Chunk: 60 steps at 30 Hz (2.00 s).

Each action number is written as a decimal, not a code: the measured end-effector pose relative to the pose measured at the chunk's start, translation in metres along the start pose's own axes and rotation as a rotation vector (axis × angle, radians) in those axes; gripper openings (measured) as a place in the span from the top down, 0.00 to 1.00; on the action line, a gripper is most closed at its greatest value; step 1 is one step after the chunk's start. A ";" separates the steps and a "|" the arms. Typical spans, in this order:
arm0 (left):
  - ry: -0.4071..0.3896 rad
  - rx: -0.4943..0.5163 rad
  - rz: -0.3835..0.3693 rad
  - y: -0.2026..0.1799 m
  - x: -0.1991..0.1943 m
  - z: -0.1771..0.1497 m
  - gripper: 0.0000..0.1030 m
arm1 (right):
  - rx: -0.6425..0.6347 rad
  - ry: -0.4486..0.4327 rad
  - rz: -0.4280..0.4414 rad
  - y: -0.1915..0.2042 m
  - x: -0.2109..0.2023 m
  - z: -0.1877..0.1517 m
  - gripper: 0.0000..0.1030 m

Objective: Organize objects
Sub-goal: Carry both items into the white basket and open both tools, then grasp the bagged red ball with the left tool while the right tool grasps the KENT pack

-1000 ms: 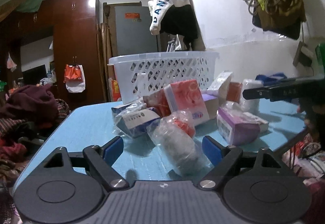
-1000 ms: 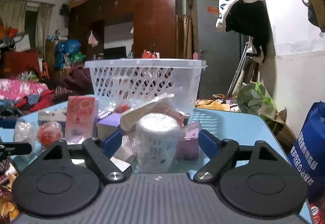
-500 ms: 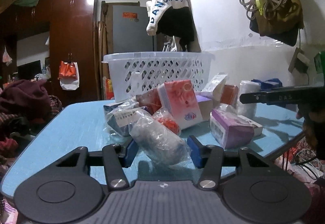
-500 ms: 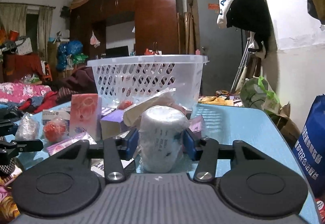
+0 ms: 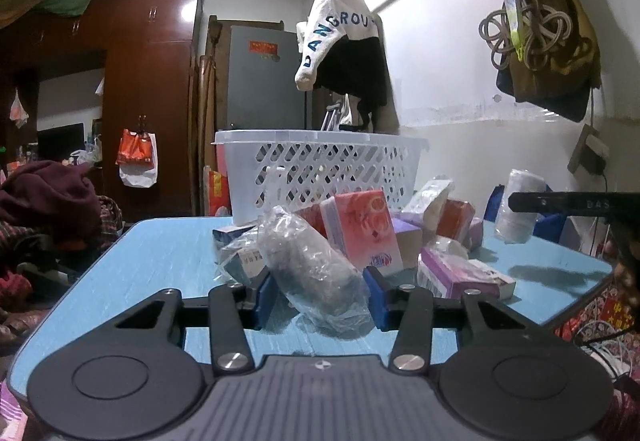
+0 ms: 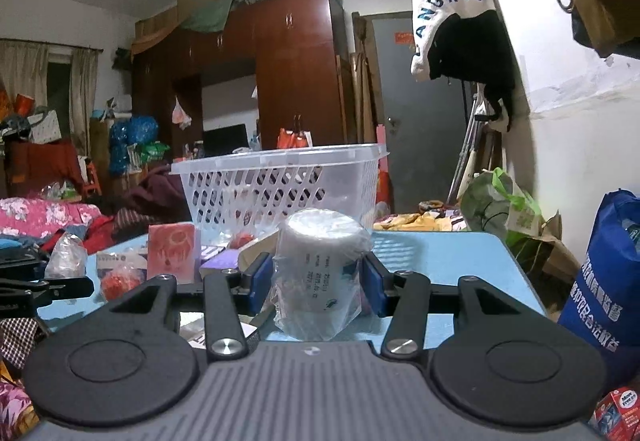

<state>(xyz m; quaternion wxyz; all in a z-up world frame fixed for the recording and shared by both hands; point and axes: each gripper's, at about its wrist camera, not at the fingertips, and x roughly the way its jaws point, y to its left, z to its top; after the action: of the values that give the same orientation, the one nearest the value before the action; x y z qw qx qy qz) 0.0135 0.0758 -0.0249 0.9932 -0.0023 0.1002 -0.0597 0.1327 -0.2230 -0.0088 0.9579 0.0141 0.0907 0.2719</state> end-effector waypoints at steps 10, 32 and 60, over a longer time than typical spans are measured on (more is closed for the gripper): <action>-0.055 -0.064 -0.037 0.002 0.008 0.017 0.52 | 0.009 -0.043 0.007 -0.006 0.000 0.014 0.50; 0.069 -0.102 0.036 0.010 0.186 0.175 0.52 | -0.159 -0.015 -0.025 0.014 0.154 0.112 0.50; 0.047 0.011 0.019 -0.006 0.031 0.011 0.15 | -0.056 0.110 0.077 0.034 -0.004 -0.059 0.20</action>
<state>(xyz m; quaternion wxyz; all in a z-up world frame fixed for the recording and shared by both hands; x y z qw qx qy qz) 0.0451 0.0663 -0.0200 0.9911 0.0057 0.1233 -0.0508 0.1014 -0.1974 -0.0635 0.9404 -0.0244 0.1350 0.3113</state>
